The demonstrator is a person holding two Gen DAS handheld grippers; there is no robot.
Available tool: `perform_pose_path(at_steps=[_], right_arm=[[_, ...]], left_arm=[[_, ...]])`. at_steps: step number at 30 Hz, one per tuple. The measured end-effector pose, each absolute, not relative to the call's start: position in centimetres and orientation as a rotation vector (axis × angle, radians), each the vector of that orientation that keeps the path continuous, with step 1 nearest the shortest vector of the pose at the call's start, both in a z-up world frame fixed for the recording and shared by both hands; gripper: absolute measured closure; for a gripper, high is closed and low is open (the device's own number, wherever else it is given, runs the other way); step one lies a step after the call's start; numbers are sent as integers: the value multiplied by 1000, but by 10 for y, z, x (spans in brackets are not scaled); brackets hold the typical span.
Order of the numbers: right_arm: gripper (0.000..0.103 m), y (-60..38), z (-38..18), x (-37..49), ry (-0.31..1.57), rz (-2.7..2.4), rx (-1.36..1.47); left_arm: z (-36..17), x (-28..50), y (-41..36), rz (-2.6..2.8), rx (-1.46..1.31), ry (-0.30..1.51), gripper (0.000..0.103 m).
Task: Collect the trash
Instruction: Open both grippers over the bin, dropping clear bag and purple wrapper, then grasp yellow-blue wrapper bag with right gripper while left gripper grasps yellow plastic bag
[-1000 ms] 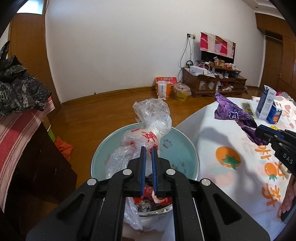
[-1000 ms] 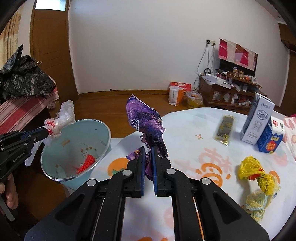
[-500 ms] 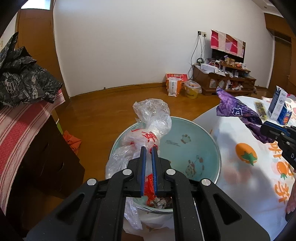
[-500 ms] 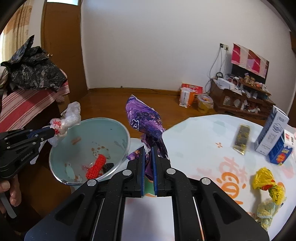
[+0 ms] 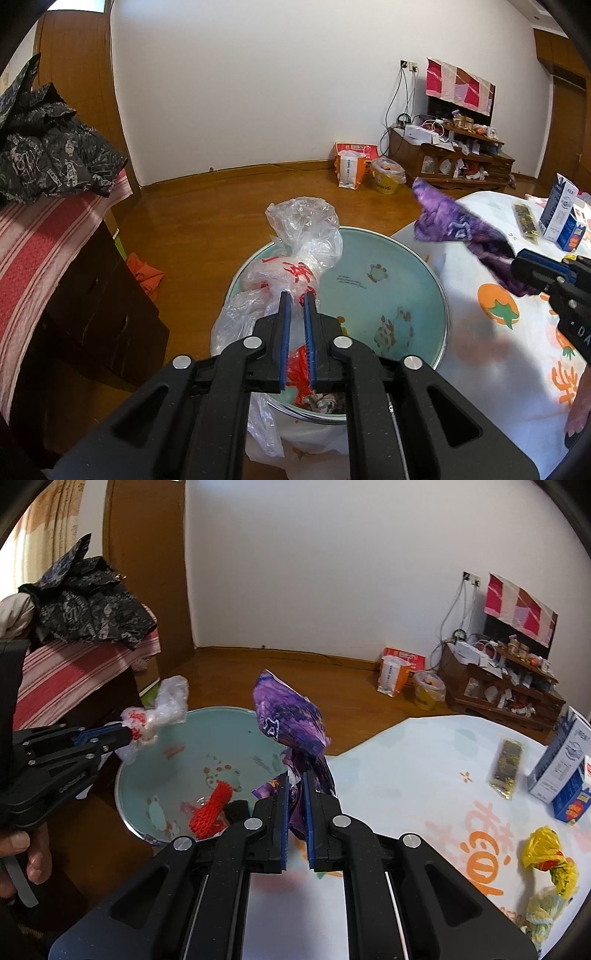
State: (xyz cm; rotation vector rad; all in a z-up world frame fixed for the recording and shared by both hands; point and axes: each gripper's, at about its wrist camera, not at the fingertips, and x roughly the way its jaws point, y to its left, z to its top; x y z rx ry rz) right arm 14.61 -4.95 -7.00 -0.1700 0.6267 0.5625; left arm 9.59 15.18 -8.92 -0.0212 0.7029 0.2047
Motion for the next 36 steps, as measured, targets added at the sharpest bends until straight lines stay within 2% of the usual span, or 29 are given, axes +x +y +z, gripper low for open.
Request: perform_pose_path(at_steps=[1, 2, 4, 12, 15, 17, 30, 36], right_arm=[[92, -45, -71, 145, 630, 586, -175], [83, -44, -71, 145, 627, 589, -179], [71, -43, -73, 144, 629, 597, -176], [63, -55, -75, 145, 638, 579, -142], [62, -66, -71, 144, 636, 549, -137], [59, -84, -70, 141, 640, 503, -128], [46, -268, -87, 92, 721, 17, 69], [46, -291, -113, 100, 815, 12, 166]], left_arm=[[-90, 96, 151, 195, -23, 705, 92], [-90, 97, 151, 187, -21, 710, 84], [-92, 97, 147, 172, -14, 714, 69], [-99, 98, 139, 148, -7, 731, 54], [-96, 97, 140, 165, -14, 722, 43], [-95, 96, 142, 176, -22, 715, 31], [-117, 89, 83, 47, 15, 764, 30], [-107, 88, 60, 11, 43, 742, 30]])
